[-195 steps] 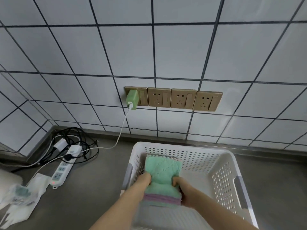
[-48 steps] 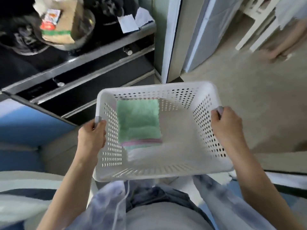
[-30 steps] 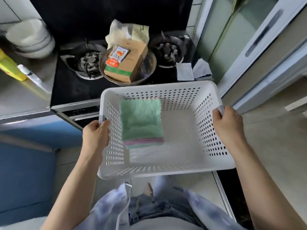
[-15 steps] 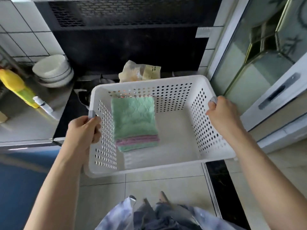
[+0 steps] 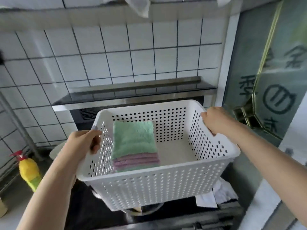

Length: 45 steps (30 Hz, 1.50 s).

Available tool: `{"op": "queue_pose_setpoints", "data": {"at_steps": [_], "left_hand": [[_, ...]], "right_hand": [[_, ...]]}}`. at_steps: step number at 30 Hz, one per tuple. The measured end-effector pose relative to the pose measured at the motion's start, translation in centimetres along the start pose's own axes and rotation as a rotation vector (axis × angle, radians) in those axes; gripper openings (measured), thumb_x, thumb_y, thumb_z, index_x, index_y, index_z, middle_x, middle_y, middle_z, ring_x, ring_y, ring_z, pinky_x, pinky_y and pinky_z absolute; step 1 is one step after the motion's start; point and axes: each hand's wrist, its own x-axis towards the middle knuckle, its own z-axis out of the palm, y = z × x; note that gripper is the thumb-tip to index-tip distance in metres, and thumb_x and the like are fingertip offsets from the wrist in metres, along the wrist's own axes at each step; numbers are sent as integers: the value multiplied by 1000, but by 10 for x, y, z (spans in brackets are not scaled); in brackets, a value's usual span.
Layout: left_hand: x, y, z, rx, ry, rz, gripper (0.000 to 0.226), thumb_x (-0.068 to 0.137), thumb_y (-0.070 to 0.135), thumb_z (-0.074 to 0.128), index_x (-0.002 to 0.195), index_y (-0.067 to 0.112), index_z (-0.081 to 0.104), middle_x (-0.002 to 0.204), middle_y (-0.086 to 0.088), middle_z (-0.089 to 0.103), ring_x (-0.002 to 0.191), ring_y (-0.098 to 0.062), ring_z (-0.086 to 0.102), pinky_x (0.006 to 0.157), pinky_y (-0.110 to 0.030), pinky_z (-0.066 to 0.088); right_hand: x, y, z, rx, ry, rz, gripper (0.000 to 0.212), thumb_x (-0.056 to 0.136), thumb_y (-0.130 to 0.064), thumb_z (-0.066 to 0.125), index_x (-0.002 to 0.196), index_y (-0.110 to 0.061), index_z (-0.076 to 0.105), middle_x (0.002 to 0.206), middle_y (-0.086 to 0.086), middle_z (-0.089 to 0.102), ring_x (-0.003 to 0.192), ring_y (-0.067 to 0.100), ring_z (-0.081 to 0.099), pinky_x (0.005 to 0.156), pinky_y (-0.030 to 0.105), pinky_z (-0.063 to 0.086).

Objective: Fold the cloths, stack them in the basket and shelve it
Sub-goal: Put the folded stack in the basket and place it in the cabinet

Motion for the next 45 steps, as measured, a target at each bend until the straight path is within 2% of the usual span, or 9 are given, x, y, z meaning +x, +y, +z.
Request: {"op": "queue_pose_setpoints", "data": {"at_steps": [6,8,18,26,31,34,37,40,45], "left_hand": [[47,91,-8,-92,-124,-28,21,90,11,58,74,-2,57,57,-14,53,33,-16,48,34,-20,41],[55,119,-8,-111,-133,-15,19,90,8,59,76,-4,56,58,-15,52,32,-17,50,33,-21,42],[83,231,-20,47,-191,116,17,81,6,69,90,-6,61,51,-11,57,38,-17,54,41,-23,49],[99,271,-10,106,-179,257,21,90,14,61,77,-3,62,50,-7,61,34,-11,53,36,-15,44],[123,296,0,519,106,405,38,89,33,60,75,-2,63,66,-13,63,57,-26,59,54,-26,47],[130,313,22,589,185,749,20,88,17,57,73,6,63,67,-8,63,56,-25,63,49,-27,50],[141,324,41,805,178,1098,12,87,14,61,96,13,68,94,-6,67,89,-27,64,79,-29,48],[161,328,62,919,95,1121,31,89,17,60,120,12,62,120,-6,61,112,-26,55,95,-33,41],[173,325,74,1027,73,1112,36,87,22,59,123,14,60,118,-9,60,112,-28,52,94,-36,42]], "right_hand": [[36,-29,-80,67,-36,-38,34,103,-26,33,86,-2,51,69,8,53,57,17,52,48,28,41],[48,-33,-101,124,-60,-46,34,103,-24,35,94,2,55,80,14,64,67,23,64,64,37,56],[92,-62,-212,115,43,-91,21,89,1,49,99,14,62,99,23,69,85,31,67,79,34,52],[119,-58,-262,101,97,-78,18,95,-4,37,94,-2,54,59,2,56,59,16,46,65,31,42],[121,-45,-271,-5,123,-18,33,96,-16,42,70,-16,63,93,2,67,94,20,61,89,31,48],[125,-35,-273,0,112,6,30,97,-21,43,76,-15,63,101,4,70,98,22,64,95,36,50],[127,-27,-273,-18,111,28,28,96,-20,44,75,-13,62,96,3,69,94,22,65,93,36,51],[122,-19,-276,-17,121,44,28,96,-15,45,72,-12,59,91,1,64,94,22,61,90,33,50],[115,-10,-282,18,114,107,24,97,-7,42,75,-7,53,98,8,60,91,23,54,74,27,42]]}}
